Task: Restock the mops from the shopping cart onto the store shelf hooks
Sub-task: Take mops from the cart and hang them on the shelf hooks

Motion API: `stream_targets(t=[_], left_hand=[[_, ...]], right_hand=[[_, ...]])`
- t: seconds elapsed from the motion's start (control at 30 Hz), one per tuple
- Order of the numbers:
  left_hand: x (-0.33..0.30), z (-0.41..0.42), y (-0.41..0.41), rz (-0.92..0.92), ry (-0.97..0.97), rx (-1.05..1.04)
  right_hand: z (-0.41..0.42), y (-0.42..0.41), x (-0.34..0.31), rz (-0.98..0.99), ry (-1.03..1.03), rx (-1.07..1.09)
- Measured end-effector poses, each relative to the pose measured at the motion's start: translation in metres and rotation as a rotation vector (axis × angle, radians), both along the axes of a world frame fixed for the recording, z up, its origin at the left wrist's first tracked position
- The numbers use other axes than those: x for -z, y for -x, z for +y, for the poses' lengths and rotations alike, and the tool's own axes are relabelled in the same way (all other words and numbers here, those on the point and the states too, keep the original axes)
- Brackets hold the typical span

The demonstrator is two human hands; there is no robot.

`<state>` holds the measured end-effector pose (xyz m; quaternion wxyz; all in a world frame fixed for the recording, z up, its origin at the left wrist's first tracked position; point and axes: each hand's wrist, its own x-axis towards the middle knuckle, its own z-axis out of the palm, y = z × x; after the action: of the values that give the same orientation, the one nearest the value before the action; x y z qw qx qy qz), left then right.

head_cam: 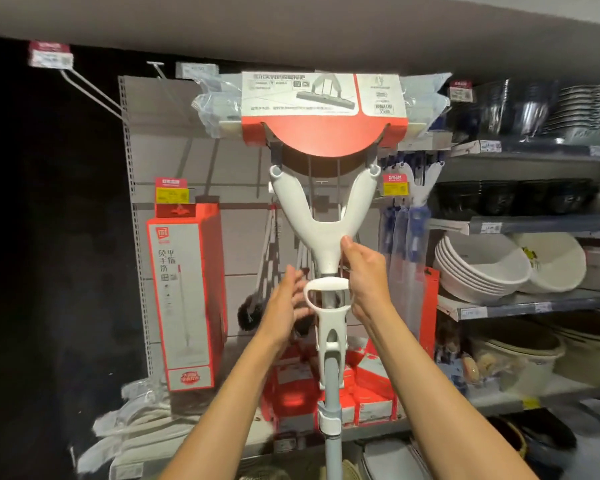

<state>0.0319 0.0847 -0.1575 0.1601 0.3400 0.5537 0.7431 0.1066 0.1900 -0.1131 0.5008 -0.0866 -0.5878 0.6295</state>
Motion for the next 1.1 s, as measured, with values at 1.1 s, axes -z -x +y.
stream_targets(t=[1.1], left_hand=[[-0.110,0.209,-0.048,0.223,-0.400,-0.359]], right_hand=[[0.227,-0.023,-0.072,0.089,-0.148,-0.365]])
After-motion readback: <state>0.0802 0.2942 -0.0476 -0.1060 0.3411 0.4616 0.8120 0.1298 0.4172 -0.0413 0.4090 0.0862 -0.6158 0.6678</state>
